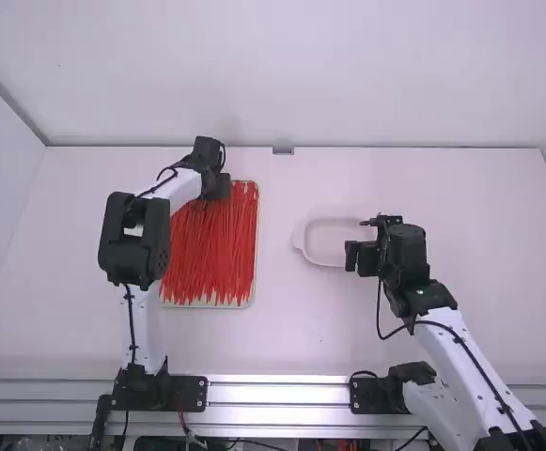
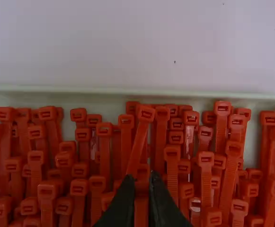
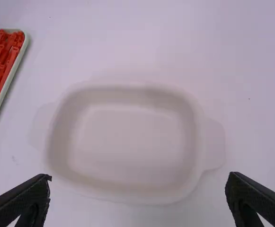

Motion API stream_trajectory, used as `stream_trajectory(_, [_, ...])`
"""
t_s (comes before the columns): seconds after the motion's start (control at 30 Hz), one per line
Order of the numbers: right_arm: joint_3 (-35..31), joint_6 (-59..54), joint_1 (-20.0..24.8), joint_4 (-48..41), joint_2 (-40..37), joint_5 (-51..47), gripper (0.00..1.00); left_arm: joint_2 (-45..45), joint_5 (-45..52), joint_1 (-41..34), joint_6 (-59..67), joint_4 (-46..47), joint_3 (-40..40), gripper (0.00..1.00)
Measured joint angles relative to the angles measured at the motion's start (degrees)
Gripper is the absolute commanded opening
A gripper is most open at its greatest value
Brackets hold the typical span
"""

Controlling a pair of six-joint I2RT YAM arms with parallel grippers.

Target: Fasten the cable tie

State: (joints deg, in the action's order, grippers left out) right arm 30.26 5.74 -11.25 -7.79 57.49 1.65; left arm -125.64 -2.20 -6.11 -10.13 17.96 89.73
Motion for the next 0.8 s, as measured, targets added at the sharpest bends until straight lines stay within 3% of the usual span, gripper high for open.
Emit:
stream_trajectory(0.27, [0.0, 0.09, -1.44, 0.68, 0.0, -0.11, 0.99, -0.04, 0.0, 0.0, -1.05, 1.95, 0.74, 0.02])
stream_trajectory(0.53, [0.0, 0.11, -1.51, 1.57, -0.02, -0.13, 0.99, 0.17, -0.02, -0.11, -0.83, 10.78, 8.52, 0.02])
stream_trajectory(0.8, [0.0, 0.11, -1.51, 4.35, 0.0, -0.15, 0.99, 9.84, 0.0, -0.09, 0.5, 15.72, 9.33, 0.02])
